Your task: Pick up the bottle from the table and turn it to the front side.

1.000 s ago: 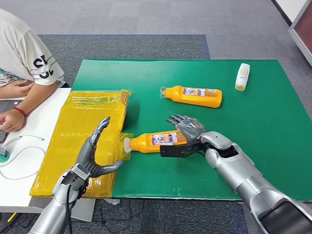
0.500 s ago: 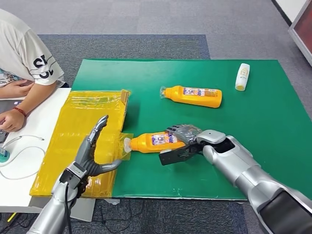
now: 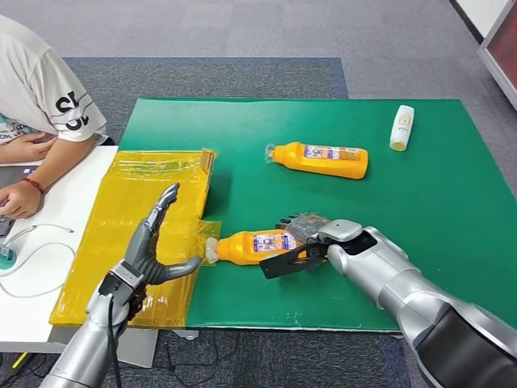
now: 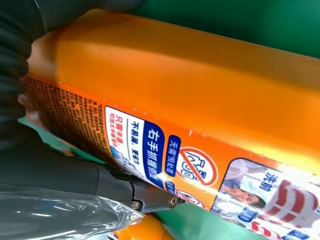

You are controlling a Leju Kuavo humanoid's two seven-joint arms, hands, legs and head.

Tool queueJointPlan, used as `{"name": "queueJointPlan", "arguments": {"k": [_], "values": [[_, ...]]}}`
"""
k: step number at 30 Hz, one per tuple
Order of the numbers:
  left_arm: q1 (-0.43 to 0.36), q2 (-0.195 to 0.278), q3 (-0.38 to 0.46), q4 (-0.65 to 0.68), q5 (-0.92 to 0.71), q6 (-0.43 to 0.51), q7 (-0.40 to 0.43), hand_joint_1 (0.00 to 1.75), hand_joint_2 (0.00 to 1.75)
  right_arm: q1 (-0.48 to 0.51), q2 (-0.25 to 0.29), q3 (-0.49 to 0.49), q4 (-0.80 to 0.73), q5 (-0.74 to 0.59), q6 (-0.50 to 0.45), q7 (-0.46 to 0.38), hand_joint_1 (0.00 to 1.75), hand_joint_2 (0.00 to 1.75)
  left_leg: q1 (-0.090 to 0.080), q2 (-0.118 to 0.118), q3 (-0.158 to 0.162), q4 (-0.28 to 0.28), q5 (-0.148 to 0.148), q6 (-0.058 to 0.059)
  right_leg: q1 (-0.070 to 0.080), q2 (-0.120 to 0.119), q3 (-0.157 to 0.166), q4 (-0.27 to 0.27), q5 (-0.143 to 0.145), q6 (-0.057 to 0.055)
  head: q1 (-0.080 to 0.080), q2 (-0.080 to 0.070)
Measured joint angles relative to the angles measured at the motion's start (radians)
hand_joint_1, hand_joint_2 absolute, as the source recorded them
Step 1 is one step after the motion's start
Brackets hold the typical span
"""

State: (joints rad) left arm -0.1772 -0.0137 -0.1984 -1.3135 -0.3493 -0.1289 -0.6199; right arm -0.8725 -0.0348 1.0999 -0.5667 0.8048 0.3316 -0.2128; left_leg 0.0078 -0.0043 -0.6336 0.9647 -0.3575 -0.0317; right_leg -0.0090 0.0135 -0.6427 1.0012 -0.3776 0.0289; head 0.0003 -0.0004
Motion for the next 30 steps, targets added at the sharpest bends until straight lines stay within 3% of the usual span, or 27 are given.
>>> {"name": "queueJointPlan", "arguments": {"k": [3,6,10,11,30], "values": [[-0.005,0.000,-0.003,0.004,0.003,0.001,0.000,0.00,1.75,-0.001,0.001,0.002,0.009,-0.016,-0.007,0.001,0.00,1.75,0.000,0.000,0.000,0.000,0.000,0.000,0.000,0.000,0.000,0.000,0.000,0.000,0.000,0.000],[-0.005,0.000,-0.005,0.006,0.005,0.001,0.000,0.00,1.75,-0.001,0.001,0.003,0.013,-0.034,-0.014,0.001,0.39,1.75,0.000,0.000,0.000,0.000,0.000,0.000,0.000,0.000,0.000,0.000,0.000,0.000,0.000,0.000],[-0.005,0.000,-0.005,0.006,0.005,0.004,0.000,0.00,1.75,-0.001,0.001,0.003,0.015,-0.051,-0.025,0.002,1.65,1.75,0.000,0.000,0.000,0.000,0.000,0.000,0.000,0.000,0.000,0.000,0.000,0.000,0.000,0.000],[-0.005,0.000,-0.005,0.006,0.005,0.004,0.000,0.00,1.75,-0.001,0.001,0.002,0.015,-0.054,-0.028,0.002,1.75,1.75,0.000,0.000,0.000,0.000,0.000,0.000,0.000,0.000,0.000,0.000,0.000,0.000,0.000,0.000],[0.001,0.002,-0.006,0.018,0.005,0.006,0.000,0.00,1.75,0.025,-0.025,-0.047,0.015,-0.125,-0.126,-0.031,1.75,1.75,0.000,0.000,0.000,0.000,0.001,0.000,0.000,0.000,0.000,0.000,0.001,0.001,0.000,0.000]]}}
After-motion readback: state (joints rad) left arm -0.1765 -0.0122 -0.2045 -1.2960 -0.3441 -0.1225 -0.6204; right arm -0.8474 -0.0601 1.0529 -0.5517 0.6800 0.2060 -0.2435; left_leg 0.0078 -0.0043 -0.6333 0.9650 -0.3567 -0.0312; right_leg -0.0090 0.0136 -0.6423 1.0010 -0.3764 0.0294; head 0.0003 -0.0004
